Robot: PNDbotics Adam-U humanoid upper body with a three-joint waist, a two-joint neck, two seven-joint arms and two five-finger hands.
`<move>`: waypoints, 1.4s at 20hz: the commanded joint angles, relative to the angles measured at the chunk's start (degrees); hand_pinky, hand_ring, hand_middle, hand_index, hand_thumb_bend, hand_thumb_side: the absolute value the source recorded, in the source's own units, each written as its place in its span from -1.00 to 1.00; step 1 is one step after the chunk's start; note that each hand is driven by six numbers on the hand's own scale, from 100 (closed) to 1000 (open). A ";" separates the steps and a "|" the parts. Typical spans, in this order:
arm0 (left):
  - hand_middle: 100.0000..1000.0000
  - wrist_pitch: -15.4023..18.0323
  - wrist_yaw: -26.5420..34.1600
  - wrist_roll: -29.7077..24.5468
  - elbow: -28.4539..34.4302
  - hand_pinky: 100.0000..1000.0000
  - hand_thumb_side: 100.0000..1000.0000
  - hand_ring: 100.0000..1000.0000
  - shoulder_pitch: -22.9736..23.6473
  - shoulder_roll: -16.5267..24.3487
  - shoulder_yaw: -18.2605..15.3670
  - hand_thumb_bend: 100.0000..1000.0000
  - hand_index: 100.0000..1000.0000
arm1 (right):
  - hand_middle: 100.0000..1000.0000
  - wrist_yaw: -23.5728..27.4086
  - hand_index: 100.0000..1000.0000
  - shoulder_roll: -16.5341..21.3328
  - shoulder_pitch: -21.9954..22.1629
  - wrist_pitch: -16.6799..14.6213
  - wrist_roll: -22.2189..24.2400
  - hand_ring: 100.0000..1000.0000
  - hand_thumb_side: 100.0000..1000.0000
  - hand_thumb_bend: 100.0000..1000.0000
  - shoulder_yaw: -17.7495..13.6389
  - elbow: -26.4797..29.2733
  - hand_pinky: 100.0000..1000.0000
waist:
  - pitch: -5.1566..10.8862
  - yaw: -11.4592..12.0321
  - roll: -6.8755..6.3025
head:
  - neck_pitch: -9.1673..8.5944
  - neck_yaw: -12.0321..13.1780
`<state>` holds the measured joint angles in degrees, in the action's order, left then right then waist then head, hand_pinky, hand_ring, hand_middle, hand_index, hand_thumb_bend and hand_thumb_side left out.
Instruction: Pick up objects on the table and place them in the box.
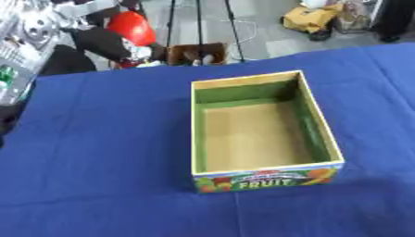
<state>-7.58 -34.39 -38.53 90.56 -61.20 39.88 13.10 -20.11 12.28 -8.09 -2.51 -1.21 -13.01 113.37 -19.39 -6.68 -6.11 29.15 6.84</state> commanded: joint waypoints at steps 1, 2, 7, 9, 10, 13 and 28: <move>-0.26 -0.11 1.79 -0.65 1.62 -1.00 -0.62 -0.36 -2.19 -1.62 0.81 -1.00 -0.16 | -0.26 0.75 -0.05 1.20 -0.53 0.09 0.43 0.06 0.75 -1.00 0.25 1.22 -0.04 | 1.57 -0.19 0.07 | 0.24 0.03; -0.26 -0.12 2.17 -0.79 1.49 -1.00 -0.62 -0.36 -2.68 -2.68 1.23 -1.00 -0.17 | -0.26 0.86 -0.05 1.20 -0.62 0.14 0.58 0.06 0.75 -1.00 0.36 1.22 -0.04 | 1.67 -0.34 -0.01 | 0.22 0.05; -0.27 0.37 2.93 -1.87 0.31 -1.00 -0.60 -0.37 -4.84 -7.27 3.34 -1.00 -0.18 | -0.27 1.24 -0.05 1.15 -1.02 0.47 1.16 0.06 0.75 -1.00 0.70 1.22 -0.04 | 1.90 -1.08 -0.44 | 0.30 0.19; -0.26 0.72 2.86 -2.43 -0.29 -1.00 -0.60 -0.37 -5.34 -8.72 4.31 -1.00 -0.18 | -0.27 1.33 -0.05 1.14 -1.20 0.55 1.34 0.06 0.75 -1.00 0.81 1.22 -0.04 | 1.88 -1.33 -0.57 | 0.32 0.14; -0.26 0.90 2.78 -2.70 -0.62 -1.00 -0.60 -0.37 -5.50 -9.34 4.80 -1.00 -0.17 | -0.27 1.37 -0.05 1.14 -1.28 0.56 1.40 0.06 0.75 -1.00 0.86 1.22 -0.04 | 1.86 -1.44 -0.62 | 0.29 0.15; -0.26 1.42 2.39 -3.27 -2.01 -1.00 -0.60 -0.37 -5.89 -11.19 6.02 -1.00 -0.17 | -0.27 1.45 -0.06 1.11 -1.45 0.63 1.49 0.06 0.75 -1.00 0.91 1.22 -0.04 | 1.81 -1.80 -0.77 | 0.24 0.20; -0.20 6.57 -5.18 -1.63 -12.85 -1.00 -0.63 -0.33 -5.32 -19.25 10.37 -1.00 -0.17 | -0.27 1.56 -0.06 0.89 -2.22 0.64 1.71 0.06 0.75 -1.00 1.20 1.22 -0.05 | 1.08 -3.18 -1.09 | -0.22 0.54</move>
<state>-1.75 -38.11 -40.61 78.13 -65.67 20.50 23.49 -18.88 12.29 -9.75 -1.72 0.43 -11.93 113.37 -19.29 -9.84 -7.62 29.15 7.08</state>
